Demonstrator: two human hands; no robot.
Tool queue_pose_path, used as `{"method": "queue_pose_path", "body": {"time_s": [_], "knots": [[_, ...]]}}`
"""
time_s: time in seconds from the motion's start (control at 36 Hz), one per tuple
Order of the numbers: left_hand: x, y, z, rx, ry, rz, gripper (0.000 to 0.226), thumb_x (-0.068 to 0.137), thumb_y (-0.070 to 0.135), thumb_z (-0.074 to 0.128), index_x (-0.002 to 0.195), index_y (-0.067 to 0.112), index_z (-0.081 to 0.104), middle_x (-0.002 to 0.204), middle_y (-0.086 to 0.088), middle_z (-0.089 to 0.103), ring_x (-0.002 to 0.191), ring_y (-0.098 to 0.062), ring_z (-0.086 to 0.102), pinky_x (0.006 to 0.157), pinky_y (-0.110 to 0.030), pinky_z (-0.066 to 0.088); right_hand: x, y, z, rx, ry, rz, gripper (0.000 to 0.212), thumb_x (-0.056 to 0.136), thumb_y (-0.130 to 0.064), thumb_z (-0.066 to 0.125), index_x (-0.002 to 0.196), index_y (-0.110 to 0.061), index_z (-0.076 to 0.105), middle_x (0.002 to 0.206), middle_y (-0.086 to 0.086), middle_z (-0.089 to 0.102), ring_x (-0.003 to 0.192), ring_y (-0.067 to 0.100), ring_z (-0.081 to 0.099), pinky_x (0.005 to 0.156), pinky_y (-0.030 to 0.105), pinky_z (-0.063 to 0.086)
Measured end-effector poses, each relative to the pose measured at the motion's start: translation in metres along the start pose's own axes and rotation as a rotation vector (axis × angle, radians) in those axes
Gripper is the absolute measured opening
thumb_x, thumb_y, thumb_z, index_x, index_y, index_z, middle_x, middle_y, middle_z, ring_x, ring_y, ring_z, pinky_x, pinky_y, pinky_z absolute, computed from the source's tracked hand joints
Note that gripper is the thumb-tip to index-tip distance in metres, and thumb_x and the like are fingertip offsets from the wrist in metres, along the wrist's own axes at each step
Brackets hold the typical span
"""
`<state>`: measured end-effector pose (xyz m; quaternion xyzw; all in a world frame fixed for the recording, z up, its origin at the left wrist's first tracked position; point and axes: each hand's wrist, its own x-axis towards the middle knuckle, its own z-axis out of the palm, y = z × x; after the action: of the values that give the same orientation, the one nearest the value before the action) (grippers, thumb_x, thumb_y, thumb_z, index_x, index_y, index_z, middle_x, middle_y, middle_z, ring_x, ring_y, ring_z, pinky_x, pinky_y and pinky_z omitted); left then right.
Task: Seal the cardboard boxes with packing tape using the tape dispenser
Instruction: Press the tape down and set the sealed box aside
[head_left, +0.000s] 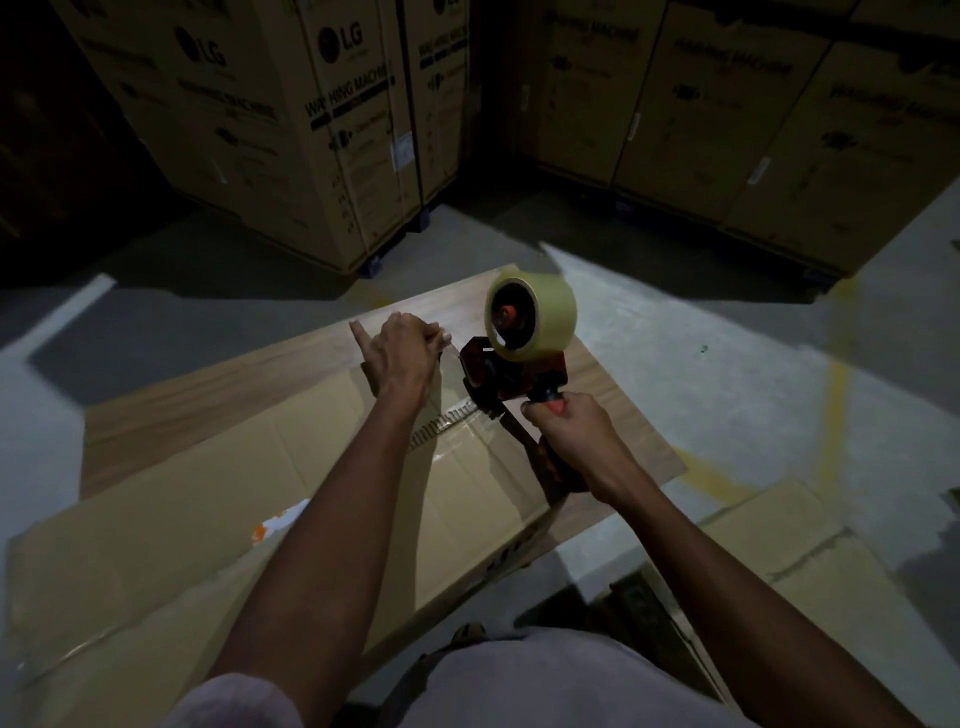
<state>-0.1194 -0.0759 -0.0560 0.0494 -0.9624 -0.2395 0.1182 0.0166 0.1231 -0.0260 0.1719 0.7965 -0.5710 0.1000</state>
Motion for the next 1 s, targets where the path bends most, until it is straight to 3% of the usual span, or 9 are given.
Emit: {"method": "queue_pose_path", "body": {"time_s": [0.06, 0.14, 0.22, 0.31, 0.44, 0.64, 0.72, 0.86, 1.0], "knots": [[0.001, 0.000, 0.001, 0.038, -0.015, -0.017, 0.023, 0.100, 0.044, 0.061, 0.107, 0.031, 0.079, 0.104, -0.002, 0.073, 0.106, -0.020, 0.066, 0.119, -0.041, -0.004, -0.005, 0.007, -0.003, -0.015, 0.013, 0.005, 0.030, 0.092, -0.036, 0.065, 0.071, -0.017, 0.055, 0.057, 0.009, 0.059, 0.049, 0.025, 0.055, 0.051, 0.036, 0.044], [0.002, -0.001, 0.003, -0.069, -0.026, -0.032, 0.023, 0.103, 0.035, 0.059, 0.108, 0.023, 0.078, 0.107, -0.007, 0.072, 0.111, -0.026, 0.065, 0.115, -0.024, 0.009, -0.011, 0.015, -0.006, -0.031, 0.035, 0.006, 0.030, 0.091, -0.040, 0.065, 0.073, -0.017, 0.058, 0.060, 0.007, 0.060, 0.053, 0.024, 0.056, 0.055, 0.037, 0.045], [-0.003, -0.001, -0.001, 0.035, -0.018, 0.030, 0.024, 0.102, 0.043, 0.058, 0.106, 0.031, 0.078, 0.103, -0.004, 0.072, 0.109, -0.020, 0.064, 0.120, -0.043, -0.005, -0.012, 0.016, -0.003, -0.050, 0.057, -0.002, 0.031, 0.088, -0.042, 0.064, 0.070, -0.017, 0.059, 0.059, 0.007, 0.060, 0.052, 0.024, 0.056, 0.053, 0.039, 0.046], [-0.004, 0.002, -0.007, 0.078, -0.040, 0.051, 0.025, 0.102, 0.043, 0.057, 0.107, 0.030, 0.078, 0.104, -0.005, 0.071, 0.111, -0.021, 0.062, 0.124, -0.054, 0.000, -0.012, 0.015, -0.001, -0.069, 0.078, -0.014, 0.032, 0.084, -0.044, 0.064, 0.067, -0.018, 0.057, 0.058, 0.006, 0.059, 0.054, 0.027, 0.057, 0.056, 0.039, 0.047], [-0.008, 0.005, -0.010, 0.031, -0.055, 0.077, 0.028, 0.102, 0.040, 0.058, 0.108, 0.023, 0.079, 0.112, -0.010, 0.071, 0.122, -0.025, 0.060, 0.124, -0.051, 0.000, -0.014, 0.015, 0.001, -0.076, 0.092, -0.009, 0.031, 0.087, -0.041, 0.064, 0.069, -0.017, 0.057, 0.053, 0.002, 0.058, 0.049, 0.023, 0.058, 0.053, 0.037, 0.048], [-0.013, 0.004, -0.007, 0.121, -0.210, 0.134, 0.034, 0.107, 0.040, 0.044, 0.111, 0.025, 0.073, 0.125, -0.003, 0.067, 0.147, -0.018, 0.035, 0.124, -0.055, -0.002, -0.020, 0.014, 0.004, -0.115, 0.125, -0.025, 0.039, 0.089, -0.038, 0.062, 0.085, 0.001, 0.063, 0.066, 0.021, 0.064, 0.055, 0.029, 0.060, 0.055, 0.044, 0.052], [-0.018, 0.005, -0.008, 0.145, -0.207, 0.171, 0.032, 0.106, 0.041, 0.047, 0.108, 0.025, 0.075, 0.125, -0.001, 0.069, 0.147, -0.019, 0.035, 0.124, -0.056, 0.000, -0.019, 0.014, 0.005, -0.147, 0.143, -0.050, 0.031, 0.091, -0.037, 0.063, 0.083, -0.007, 0.064, 0.069, 0.017, 0.068, 0.057, 0.025, 0.062, 0.057, 0.042, 0.054], [-0.029, 0.009, -0.008, 0.143, -0.200, 0.118, 0.032, 0.103, 0.044, 0.051, 0.108, 0.025, 0.076, 0.123, -0.002, 0.069, 0.145, -0.019, 0.040, 0.124, -0.055, -0.001, -0.017, 0.017, 0.005, -0.150, 0.149, -0.071, 0.028, 0.092, -0.037, 0.065, 0.071, -0.018, 0.062, 0.055, -0.002, 0.063, 0.046, 0.007, 0.058, 0.050, 0.030, 0.049], [-0.034, 0.014, -0.014, 0.065, -0.197, -0.031, 0.030, 0.099, 0.049, 0.056, 0.105, 0.027, 0.076, 0.117, -0.004, 0.070, 0.133, -0.023, 0.052, 0.124, -0.055, -0.001, -0.016, 0.017, 0.005, -0.137, 0.120, -0.084, 0.029, 0.091, -0.034, 0.065, 0.067, -0.019, 0.058, 0.055, -0.002, 0.058, 0.049, 0.011, 0.058, 0.052, 0.031, 0.048]]}}
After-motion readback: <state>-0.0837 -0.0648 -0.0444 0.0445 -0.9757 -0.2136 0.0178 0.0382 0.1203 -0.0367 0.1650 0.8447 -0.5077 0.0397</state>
